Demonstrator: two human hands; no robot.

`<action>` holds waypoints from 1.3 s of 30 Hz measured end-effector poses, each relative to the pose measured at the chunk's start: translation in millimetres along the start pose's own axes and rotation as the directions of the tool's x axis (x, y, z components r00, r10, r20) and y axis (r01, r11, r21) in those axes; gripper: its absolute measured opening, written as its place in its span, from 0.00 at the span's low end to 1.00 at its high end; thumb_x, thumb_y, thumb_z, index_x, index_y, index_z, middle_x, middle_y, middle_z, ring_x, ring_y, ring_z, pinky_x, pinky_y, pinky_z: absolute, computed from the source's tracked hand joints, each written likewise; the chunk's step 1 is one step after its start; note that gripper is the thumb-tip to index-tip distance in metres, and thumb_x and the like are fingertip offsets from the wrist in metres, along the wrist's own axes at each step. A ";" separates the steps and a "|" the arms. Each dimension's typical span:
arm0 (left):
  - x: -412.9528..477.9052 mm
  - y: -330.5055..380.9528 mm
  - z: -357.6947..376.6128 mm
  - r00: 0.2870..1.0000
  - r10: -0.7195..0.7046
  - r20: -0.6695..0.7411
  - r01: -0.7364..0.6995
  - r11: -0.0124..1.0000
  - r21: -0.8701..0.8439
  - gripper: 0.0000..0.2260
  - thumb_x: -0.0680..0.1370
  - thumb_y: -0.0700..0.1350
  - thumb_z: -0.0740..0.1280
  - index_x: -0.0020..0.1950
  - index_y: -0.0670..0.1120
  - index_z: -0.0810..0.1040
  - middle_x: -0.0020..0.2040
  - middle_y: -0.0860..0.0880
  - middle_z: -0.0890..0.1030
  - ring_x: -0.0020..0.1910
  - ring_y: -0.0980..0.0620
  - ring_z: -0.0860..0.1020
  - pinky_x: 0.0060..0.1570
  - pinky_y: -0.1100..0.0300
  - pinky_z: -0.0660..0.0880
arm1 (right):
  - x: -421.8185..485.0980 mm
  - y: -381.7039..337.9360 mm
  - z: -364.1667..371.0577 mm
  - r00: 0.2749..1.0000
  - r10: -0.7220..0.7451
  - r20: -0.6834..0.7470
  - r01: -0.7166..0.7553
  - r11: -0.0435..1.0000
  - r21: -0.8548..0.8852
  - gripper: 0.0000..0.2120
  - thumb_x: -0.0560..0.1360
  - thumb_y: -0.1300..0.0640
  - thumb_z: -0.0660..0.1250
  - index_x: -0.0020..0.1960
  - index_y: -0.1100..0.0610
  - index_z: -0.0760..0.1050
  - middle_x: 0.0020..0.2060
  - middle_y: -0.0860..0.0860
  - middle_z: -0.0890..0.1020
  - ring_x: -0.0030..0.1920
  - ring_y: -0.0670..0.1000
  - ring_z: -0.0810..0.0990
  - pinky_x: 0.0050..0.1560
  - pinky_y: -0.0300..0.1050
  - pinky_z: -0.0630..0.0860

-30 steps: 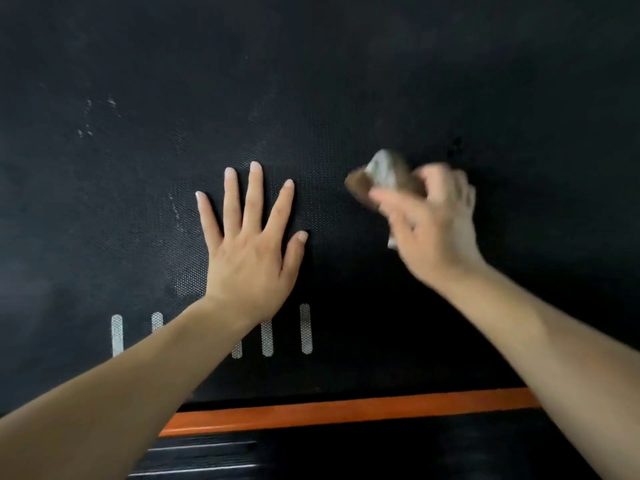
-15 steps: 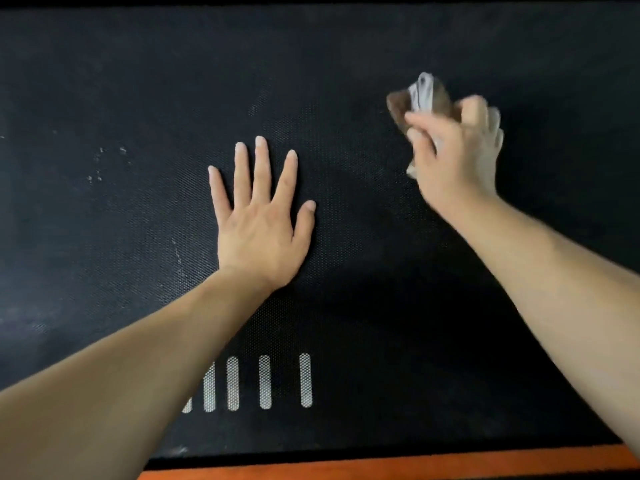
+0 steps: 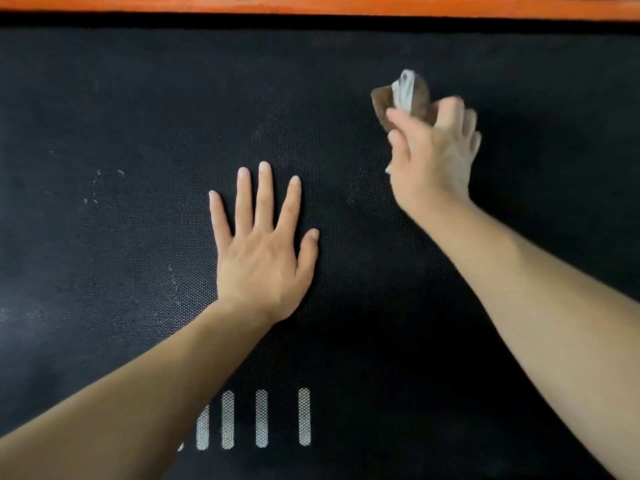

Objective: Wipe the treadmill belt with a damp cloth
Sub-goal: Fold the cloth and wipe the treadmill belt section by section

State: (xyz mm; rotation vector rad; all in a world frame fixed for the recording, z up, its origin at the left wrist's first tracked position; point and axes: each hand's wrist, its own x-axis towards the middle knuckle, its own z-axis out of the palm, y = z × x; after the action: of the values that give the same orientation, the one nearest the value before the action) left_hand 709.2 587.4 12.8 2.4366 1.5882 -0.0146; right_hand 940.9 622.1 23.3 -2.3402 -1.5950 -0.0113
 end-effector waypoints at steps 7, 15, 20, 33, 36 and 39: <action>22.4 1.5 -8.4 0.999 0.035 -0.022 -0.037 0.997 -0.065 0.31 0.84 0.61 0.48 0.83 0.46 0.58 0.83 0.37 0.52 0.83 0.37 0.46 0.79 0.35 0.40 | -22.7 3.5 -3.7 0.918 -0.390 0.076 0.383 0.920 0.088 0.19 0.76 0.56 0.66 0.67 0.48 0.76 0.50 0.60 0.75 0.48 0.63 0.73 0.48 0.60 0.72; 66.1 15.7 -2.9 0.995 -0.093 -0.026 0.092 0.995 -0.031 0.31 0.83 0.62 0.46 0.84 0.51 0.49 0.85 0.43 0.45 0.83 0.40 0.40 0.78 0.34 0.39 | 24.7 -6.4 8.9 0.962 -0.268 0.055 0.267 0.963 0.022 0.17 0.79 0.56 0.64 0.67 0.48 0.76 0.54 0.60 0.73 0.53 0.63 0.72 0.52 0.57 0.69; 66.5 16.5 -3.4 0.996 -0.089 -0.024 0.088 0.996 -0.025 0.31 0.83 0.62 0.45 0.84 0.51 0.49 0.85 0.43 0.45 0.83 0.40 0.40 0.78 0.33 0.41 | 45.8 0.5 9.0 0.911 -0.404 0.084 0.405 0.914 0.013 0.15 0.79 0.55 0.64 0.64 0.50 0.78 0.51 0.61 0.74 0.52 0.64 0.73 0.51 0.57 0.69; 65.3 16.2 -2.2 0.996 -0.087 -0.021 0.086 0.996 -0.016 0.31 0.83 0.62 0.46 0.84 0.51 0.51 0.85 0.43 0.47 0.83 0.40 0.42 0.78 0.32 0.42 | 101.0 10.6 16.3 0.994 -0.109 0.031 0.110 0.994 -0.018 0.17 0.79 0.53 0.64 0.67 0.46 0.77 0.58 0.60 0.73 0.59 0.65 0.70 0.59 0.56 0.68; 65.4 16.5 -1.8 0.996 -0.087 -0.019 0.086 0.996 -0.011 0.31 0.83 0.62 0.46 0.84 0.51 0.51 0.85 0.43 0.47 0.83 0.40 0.41 0.78 0.32 0.42 | 97.7 13.0 15.8 0.991 0.136 -0.003 -0.136 0.990 -0.045 0.17 0.80 0.53 0.61 0.67 0.46 0.76 0.60 0.58 0.72 0.61 0.63 0.69 0.62 0.55 0.66; 65.9 16.4 -1.1 0.996 -0.089 -0.026 0.089 0.996 0.003 0.31 0.83 0.61 0.47 0.84 0.50 0.52 0.85 0.42 0.48 0.83 0.39 0.42 0.78 0.32 0.43 | 94.6 -45.3 32.7 0.994 -0.106 0.010 0.106 0.994 0.018 0.16 0.78 0.55 0.62 0.63 0.47 0.78 0.55 0.59 0.75 0.56 0.64 0.72 0.53 0.55 0.69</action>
State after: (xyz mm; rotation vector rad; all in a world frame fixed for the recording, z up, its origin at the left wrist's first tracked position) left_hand 751.0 640.7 8.1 2.3771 1.7080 -0.0013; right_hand 930.3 731.4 20.2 -2.2437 -1.7164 -0.0081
